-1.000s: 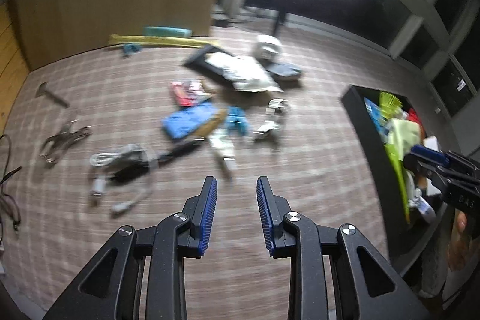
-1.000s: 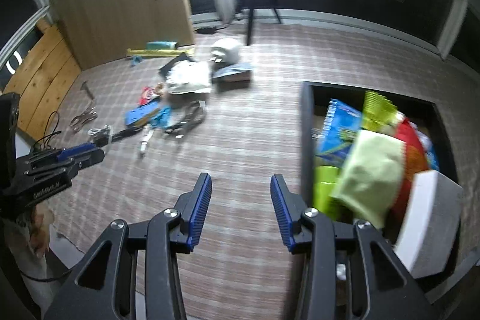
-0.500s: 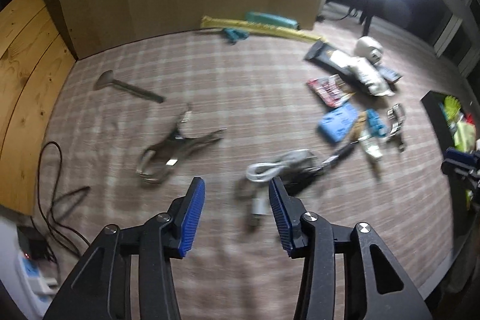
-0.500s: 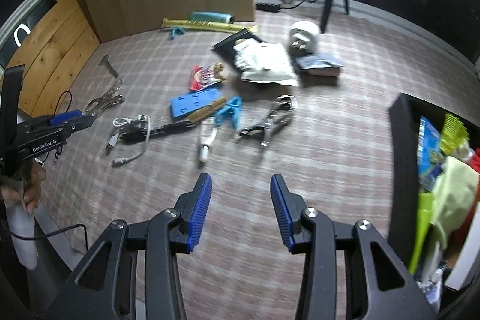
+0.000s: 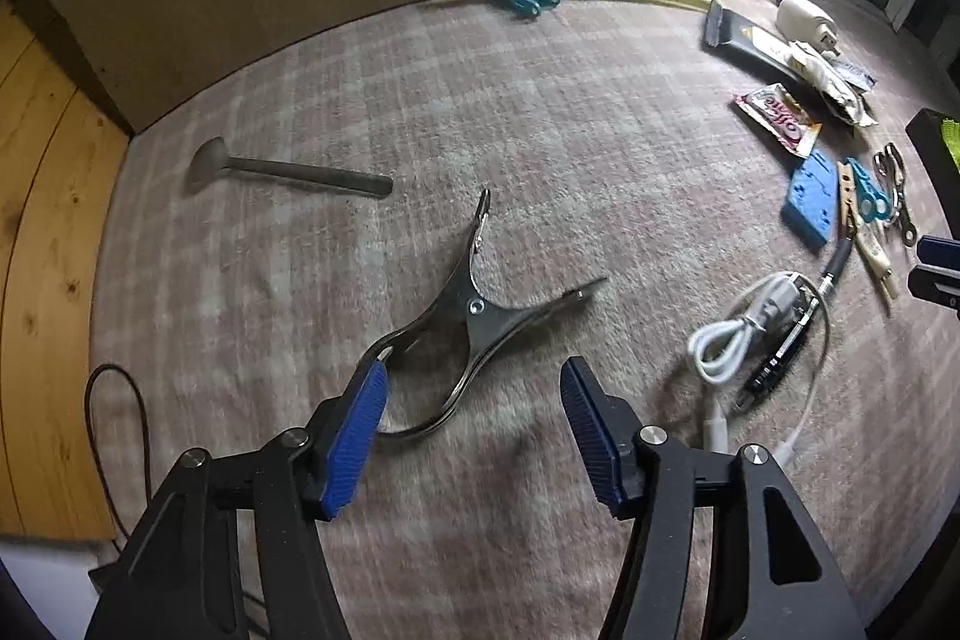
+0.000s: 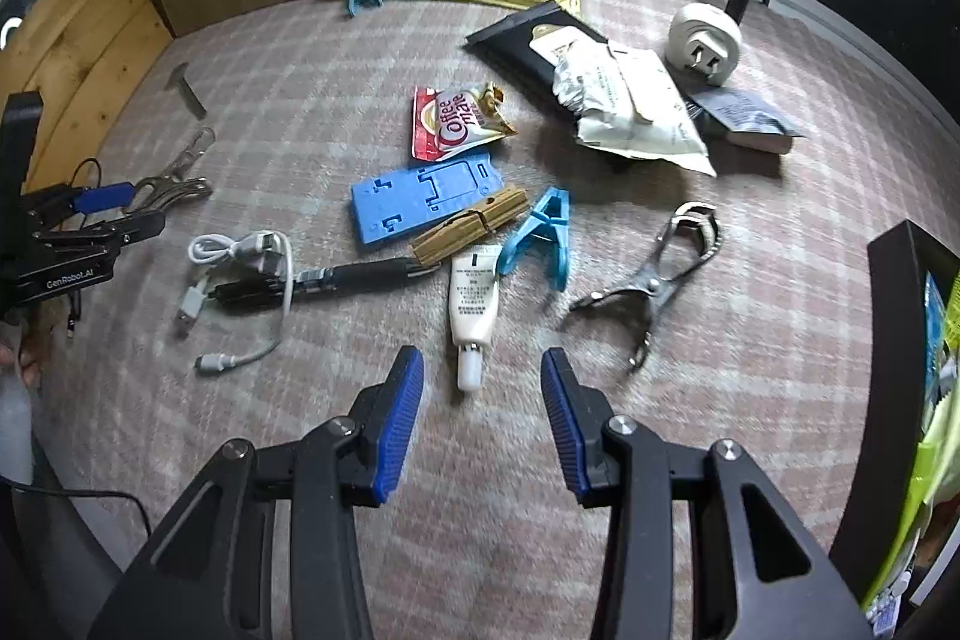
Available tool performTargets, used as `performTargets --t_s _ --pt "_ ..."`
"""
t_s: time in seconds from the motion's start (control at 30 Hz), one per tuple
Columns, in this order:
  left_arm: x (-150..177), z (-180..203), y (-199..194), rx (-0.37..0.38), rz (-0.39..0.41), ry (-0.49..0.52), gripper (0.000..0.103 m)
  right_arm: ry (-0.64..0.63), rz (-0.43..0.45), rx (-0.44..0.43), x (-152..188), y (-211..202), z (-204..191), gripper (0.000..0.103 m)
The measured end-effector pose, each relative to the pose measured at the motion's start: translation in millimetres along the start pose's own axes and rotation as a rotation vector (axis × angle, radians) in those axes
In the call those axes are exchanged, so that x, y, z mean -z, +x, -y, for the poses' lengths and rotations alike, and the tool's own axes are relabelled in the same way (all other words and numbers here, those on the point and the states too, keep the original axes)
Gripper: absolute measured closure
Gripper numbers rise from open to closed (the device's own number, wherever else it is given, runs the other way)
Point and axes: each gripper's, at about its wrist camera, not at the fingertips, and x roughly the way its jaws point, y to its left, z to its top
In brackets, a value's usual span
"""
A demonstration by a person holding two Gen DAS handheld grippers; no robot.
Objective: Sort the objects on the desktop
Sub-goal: 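Move both tools back over the table toward the metal clip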
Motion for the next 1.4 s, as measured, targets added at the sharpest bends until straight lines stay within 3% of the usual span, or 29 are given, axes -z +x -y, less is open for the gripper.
performTargets --t_s 0.37,0.67,0.73,0.83,0.93,1.07,1.13,1.17,1.4 --pt "-11.5 -9.9 -13.7 -0.046 0.026 0.105 0.043 0.003 -0.020 -0.014 -5.4 11.8 0.7 0.063" --pt "-22.0 4.4 19.0 -0.022 -0.072 0.234 0.042 0.001 -0.035 -0.021 -8.3 17.7 1.7 0.063" --pt "-23.7 6.4 19.6 -0.015 -0.063 0.245 0.042 0.004 -0.042 -0.020 -8.5 20.7 2.5 0.063" --pt "-24.4 6.3 20.0 -0.009 -0.062 0.224 0.043 0.011 -0.050 -0.030 -8.3 24.6 3.7 0.063" --pt "-19.6 7.5 17.1 0.011 -0.053 0.206 0.058 0.007 -0.054 -0.033 -7.4 27.8 4.7 0.063" --pt "-13.8 10.3 13.6 0.014 -0.034 0.161 0.067 -0.013 -0.044 -0.015 -6.7 28.2 2.6 0.065" --pt "-11.0 10.9 11.6 0.022 -0.022 0.130 0.069 -0.022 -0.043 0.006 -1.3 28.3 -2.4 0.078" --pt "-9.0 10.7 10.7 0.026 -0.017 0.116 0.069 -0.029 -0.044 0.021 -0.7 28.1 -3.2 0.080" --pt "13.5 0.1 -0.6 0.064 0.022 -0.050 0.070 -0.041 -0.041 0.026 5.5 21.6 -8.2 0.082"
